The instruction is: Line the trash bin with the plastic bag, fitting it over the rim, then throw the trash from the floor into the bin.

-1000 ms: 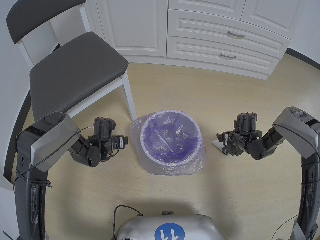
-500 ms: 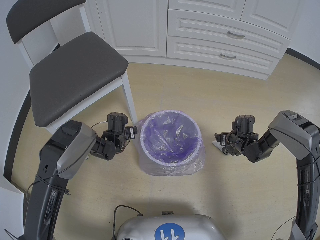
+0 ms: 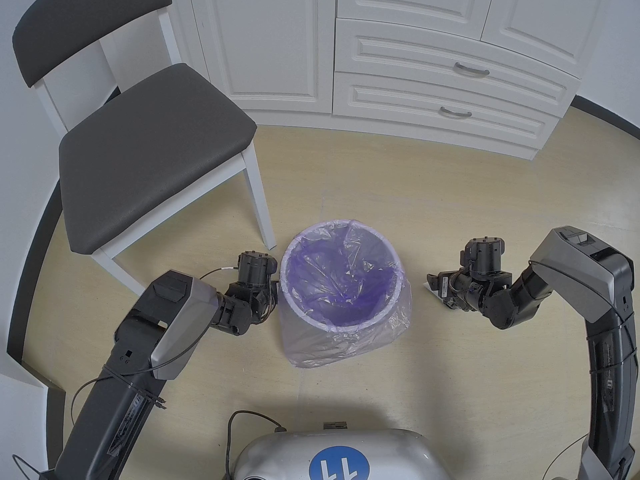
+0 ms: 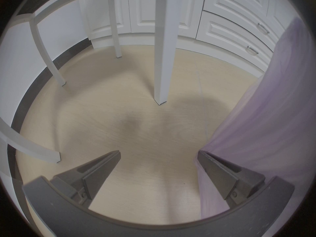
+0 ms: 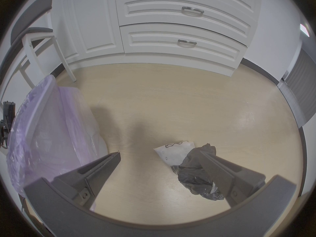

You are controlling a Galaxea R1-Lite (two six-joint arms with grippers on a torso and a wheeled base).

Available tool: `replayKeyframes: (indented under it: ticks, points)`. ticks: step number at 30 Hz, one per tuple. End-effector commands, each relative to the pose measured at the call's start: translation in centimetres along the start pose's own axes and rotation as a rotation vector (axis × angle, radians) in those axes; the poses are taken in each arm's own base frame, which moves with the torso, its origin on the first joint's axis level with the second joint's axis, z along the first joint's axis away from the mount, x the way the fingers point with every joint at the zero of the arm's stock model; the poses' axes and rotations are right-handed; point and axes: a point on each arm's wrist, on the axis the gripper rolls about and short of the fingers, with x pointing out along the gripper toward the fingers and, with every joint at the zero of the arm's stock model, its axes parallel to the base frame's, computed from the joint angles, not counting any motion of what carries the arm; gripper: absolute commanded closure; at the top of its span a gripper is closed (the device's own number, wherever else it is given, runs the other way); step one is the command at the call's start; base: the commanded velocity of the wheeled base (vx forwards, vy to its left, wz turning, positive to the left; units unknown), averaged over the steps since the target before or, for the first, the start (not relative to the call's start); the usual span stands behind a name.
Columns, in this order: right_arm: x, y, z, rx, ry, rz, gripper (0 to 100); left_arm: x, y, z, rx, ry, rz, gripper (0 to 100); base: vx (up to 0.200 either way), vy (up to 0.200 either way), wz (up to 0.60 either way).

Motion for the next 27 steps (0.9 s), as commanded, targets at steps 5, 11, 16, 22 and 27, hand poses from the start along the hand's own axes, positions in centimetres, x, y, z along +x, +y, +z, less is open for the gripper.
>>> replayKeyframes:
  ticks: [5, 11, 16, 22, 27]
  points:
    - [0.2, 0.1, -0.5, -0.005, 0.017, 0.0, 0, 0.3, 0.6, 1.0, -0.086, -0.031, 0.014, 0, 0.0, 0.0, 0.0]
    - [0.2, 0.4, -0.8, -0.011, 0.026, 0.007, 0, -2.5, 1.6, 6.4, -0.188, -0.115, 0.032, 0, 0.0, 0.0, 0.0]
    - [0.6, 0.7, -1.4, -0.008, 0.035, 0.02, 0, -4.7, 2.3, 7.6, -0.211, -0.094, 0.044, 0, 0.0, 0.0, 0.0]
    - [1.4, 0.6, -1.7, 0.082, 0.065, 0.099, 0, -8.2, 5.0, 7.6, -0.075, 0.005, 0.099, 0, 0.0, 0.0, 0.0]
    - [1.2, 1.1, -1.2, 0.103, 0.082, 0.108, 0, -13.5, 6.6, 5.9, 0.072, 0.137, 0.067, 0, 0.0, 0.0, 0.0]
